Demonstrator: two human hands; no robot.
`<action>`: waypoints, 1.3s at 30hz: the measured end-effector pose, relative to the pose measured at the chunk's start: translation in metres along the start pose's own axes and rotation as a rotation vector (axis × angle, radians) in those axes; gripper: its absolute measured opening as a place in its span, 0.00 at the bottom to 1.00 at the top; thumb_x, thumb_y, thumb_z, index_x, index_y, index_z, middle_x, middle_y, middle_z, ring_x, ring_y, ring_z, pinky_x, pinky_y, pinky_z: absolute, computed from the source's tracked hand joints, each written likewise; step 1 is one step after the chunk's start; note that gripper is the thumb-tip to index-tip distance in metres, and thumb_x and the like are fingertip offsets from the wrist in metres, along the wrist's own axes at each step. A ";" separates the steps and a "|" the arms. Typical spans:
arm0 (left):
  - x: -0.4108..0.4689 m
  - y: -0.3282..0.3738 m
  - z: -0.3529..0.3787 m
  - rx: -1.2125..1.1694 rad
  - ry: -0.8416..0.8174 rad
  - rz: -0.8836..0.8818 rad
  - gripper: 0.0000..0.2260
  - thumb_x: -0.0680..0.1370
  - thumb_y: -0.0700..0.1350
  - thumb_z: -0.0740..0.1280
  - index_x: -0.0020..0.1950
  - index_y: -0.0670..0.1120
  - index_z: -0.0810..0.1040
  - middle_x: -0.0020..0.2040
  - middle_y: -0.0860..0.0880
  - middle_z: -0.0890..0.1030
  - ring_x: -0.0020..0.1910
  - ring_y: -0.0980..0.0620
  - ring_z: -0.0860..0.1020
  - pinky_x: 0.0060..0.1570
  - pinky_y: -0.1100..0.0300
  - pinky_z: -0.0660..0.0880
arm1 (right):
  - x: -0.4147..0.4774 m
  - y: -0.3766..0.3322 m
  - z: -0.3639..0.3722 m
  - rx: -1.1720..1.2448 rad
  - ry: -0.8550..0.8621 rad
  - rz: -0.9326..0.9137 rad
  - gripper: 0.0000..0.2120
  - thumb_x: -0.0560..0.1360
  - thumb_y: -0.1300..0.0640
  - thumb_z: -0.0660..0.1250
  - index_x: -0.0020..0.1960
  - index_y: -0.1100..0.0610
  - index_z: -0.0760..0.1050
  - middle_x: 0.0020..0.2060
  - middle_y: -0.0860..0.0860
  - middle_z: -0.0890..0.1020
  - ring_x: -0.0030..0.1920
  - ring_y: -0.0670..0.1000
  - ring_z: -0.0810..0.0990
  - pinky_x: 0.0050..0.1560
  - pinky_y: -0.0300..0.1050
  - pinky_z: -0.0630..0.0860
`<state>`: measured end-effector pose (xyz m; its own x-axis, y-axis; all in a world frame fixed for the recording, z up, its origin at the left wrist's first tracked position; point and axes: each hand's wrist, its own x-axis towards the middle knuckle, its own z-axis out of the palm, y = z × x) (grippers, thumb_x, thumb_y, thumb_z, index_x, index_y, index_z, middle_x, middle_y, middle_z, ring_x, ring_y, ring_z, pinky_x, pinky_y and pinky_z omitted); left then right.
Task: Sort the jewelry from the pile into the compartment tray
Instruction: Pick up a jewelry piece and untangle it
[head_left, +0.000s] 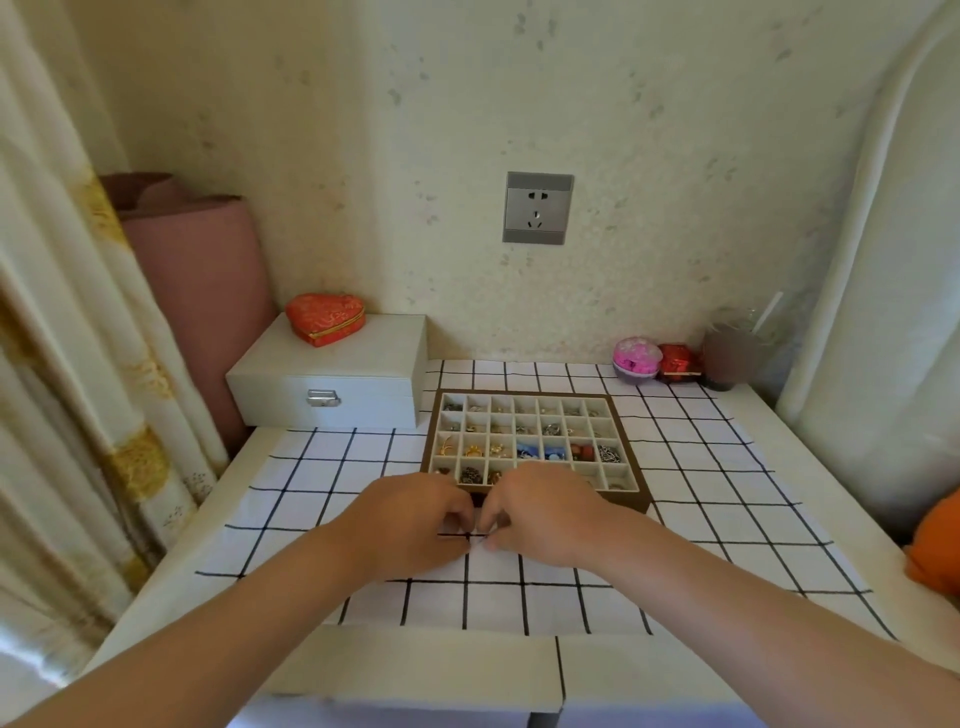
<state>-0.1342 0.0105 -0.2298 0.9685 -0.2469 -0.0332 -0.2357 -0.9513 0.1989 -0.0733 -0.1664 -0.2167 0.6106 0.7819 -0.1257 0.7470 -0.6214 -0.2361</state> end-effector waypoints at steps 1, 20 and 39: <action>-0.001 0.000 0.000 0.000 0.002 0.000 0.08 0.77 0.55 0.66 0.55 0.60 0.80 0.50 0.59 0.77 0.50 0.60 0.75 0.46 0.64 0.72 | 0.000 0.000 0.000 0.014 -0.002 0.009 0.10 0.77 0.50 0.70 0.57 0.48 0.84 0.53 0.44 0.84 0.54 0.47 0.80 0.56 0.48 0.77; 0.034 0.018 -0.016 -0.701 0.148 -0.207 0.06 0.79 0.49 0.69 0.43 0.51 0.82 0.41 0.50 0.83 0.34 0.60 0.79 0.42 0.64 0.75 | 0.003 0.037 -0.025 0.722 0.255 0.220 0.04 0.72 0.57 0.77 0.46 0.53 0.85 0.41 0.49 0.86 0.25 0.38 0.76 0.30 0.33 0.73; 0.148 0.032 -0.022 -0.398 0.239 -0.085 0.11 0.82 0.48 0.62 0.63 0.54 0.78 0.59 0.56 0.79 0.57 0.58 0.75 0.56 0.62 0.69 | 0.023 0.177 -0.050 0.359 0.481 0.490 0.05 0.77 0.50 0.70 0.49 0.48 0.85 0.49 0.43 0.84 0.52 0.45 0.80 0.57 0.47 0.77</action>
<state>0.0037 -0.0523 -0.2073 0.9855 -0.0771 0.1512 -0.1503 -0.8099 0.5669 0.0861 -0.2616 -0.2137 0.9578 0.2627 0.1164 0.2810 -0.7721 -0.5700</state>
